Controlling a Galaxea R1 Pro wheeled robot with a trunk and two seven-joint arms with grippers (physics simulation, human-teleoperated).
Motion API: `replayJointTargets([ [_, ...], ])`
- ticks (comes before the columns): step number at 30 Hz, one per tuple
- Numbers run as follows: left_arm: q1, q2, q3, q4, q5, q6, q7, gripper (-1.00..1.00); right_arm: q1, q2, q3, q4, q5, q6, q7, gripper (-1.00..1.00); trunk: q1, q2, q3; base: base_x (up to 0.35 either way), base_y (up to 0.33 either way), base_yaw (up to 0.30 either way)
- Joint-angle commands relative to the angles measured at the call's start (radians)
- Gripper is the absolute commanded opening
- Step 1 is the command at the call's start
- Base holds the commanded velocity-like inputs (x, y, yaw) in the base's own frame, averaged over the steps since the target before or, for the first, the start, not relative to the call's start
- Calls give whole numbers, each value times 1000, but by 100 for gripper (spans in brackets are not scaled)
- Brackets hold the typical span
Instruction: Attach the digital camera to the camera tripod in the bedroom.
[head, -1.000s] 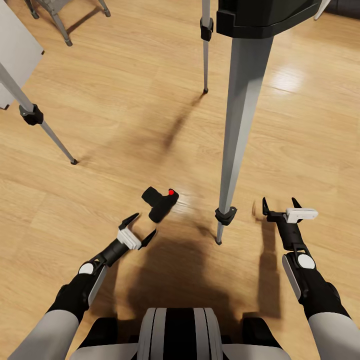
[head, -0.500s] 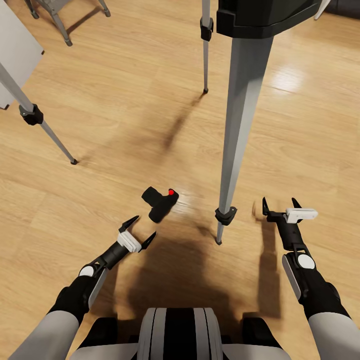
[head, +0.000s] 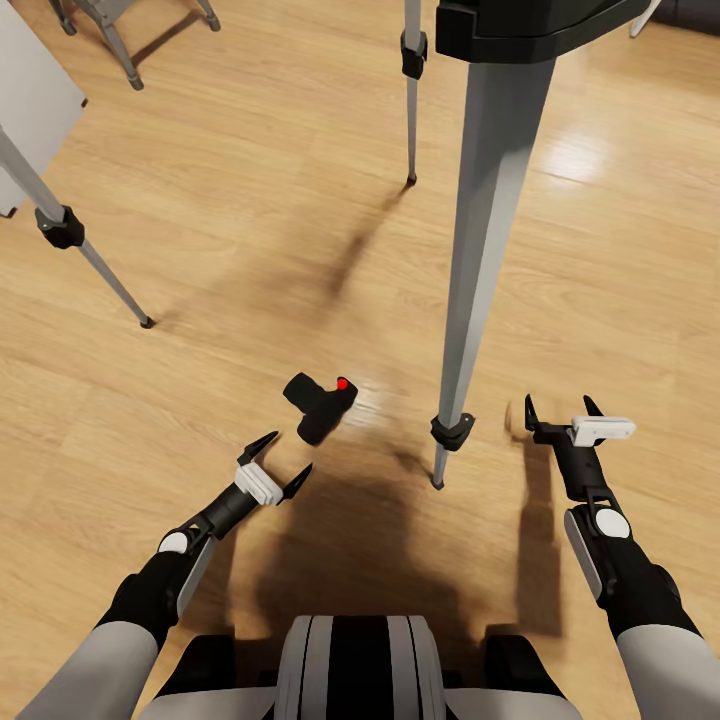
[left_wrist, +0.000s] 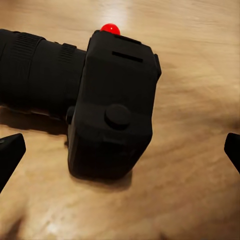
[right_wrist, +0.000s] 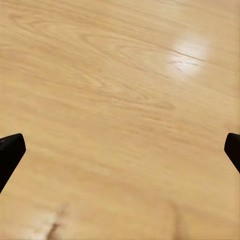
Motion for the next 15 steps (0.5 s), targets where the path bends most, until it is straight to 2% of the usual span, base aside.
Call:
replayJointTargets([
  [1,0,-1,3,0,-1,-3,-6,100,0,0,-2,1,-2,-3,7,100,0,0,0,0,0,0],
  [15,0,-1,3,0,-1,-3,-6,100,0,0,-2,1,-2,-5,7,100,0,0,0,0,0,0],
])
